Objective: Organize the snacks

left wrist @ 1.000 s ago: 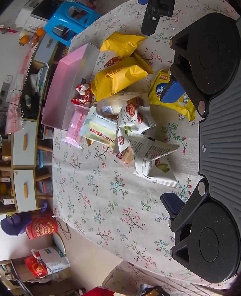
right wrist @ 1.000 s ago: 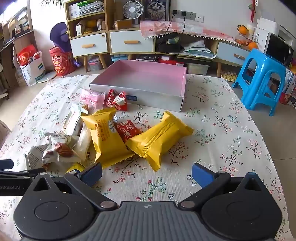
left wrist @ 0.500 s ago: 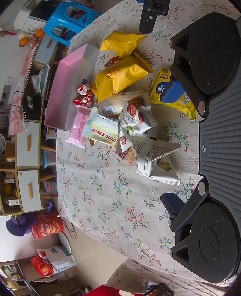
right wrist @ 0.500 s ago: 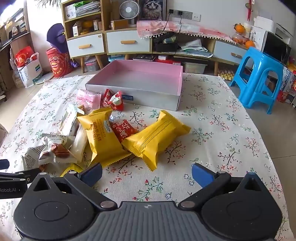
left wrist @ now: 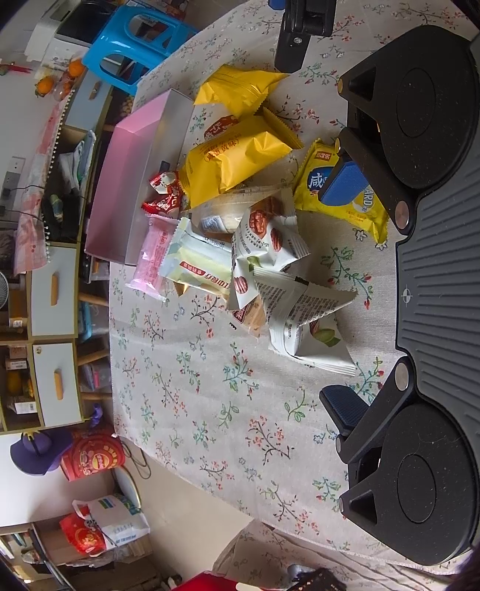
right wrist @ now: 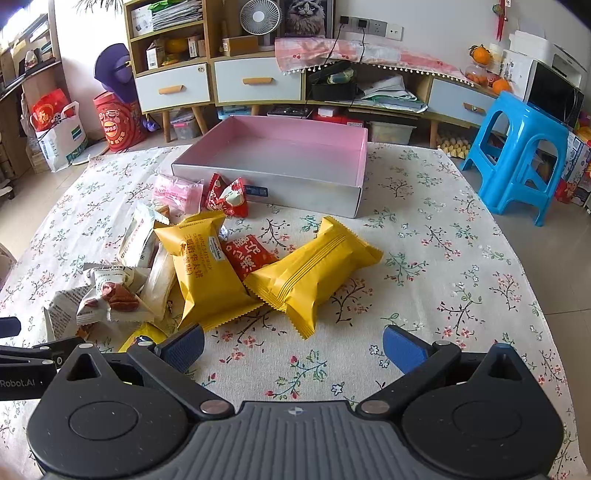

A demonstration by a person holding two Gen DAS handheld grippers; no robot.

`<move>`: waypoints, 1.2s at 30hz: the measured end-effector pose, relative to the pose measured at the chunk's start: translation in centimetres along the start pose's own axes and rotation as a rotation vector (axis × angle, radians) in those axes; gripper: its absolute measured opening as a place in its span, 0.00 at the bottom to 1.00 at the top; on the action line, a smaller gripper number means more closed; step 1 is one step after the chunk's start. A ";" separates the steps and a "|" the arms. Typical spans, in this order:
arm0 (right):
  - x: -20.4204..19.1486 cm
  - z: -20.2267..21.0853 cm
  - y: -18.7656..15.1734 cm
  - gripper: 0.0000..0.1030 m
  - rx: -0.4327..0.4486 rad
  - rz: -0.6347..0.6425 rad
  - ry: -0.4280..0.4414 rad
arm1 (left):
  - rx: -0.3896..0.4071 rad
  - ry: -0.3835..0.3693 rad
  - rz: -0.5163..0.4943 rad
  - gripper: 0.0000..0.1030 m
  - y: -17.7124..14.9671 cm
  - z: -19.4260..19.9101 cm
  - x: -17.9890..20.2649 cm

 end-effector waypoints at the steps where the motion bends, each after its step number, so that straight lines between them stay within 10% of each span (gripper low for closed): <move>1: 0.0 0.0 0.0 0.92 -0.001 0.000 0.000 | 0.000 -0.001 0.000 1.00 0.0 0.0 0.0; 36: 0.0 0.2 0.1 0.92 0.008 0.014 -0.004 | 0.003 -0.018 -0.009 1.00 -0.1 0.1 0.4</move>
Point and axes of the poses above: each gripper's, at about its wrist camera, not at the fingertips, and z roughly against the way its jaws point, x to its right, y to its top, the point moved 8 cm from there along -z, roughly the way its jaws point, and after that the axes turned 8 degrees about x, right-handed, at the moved point
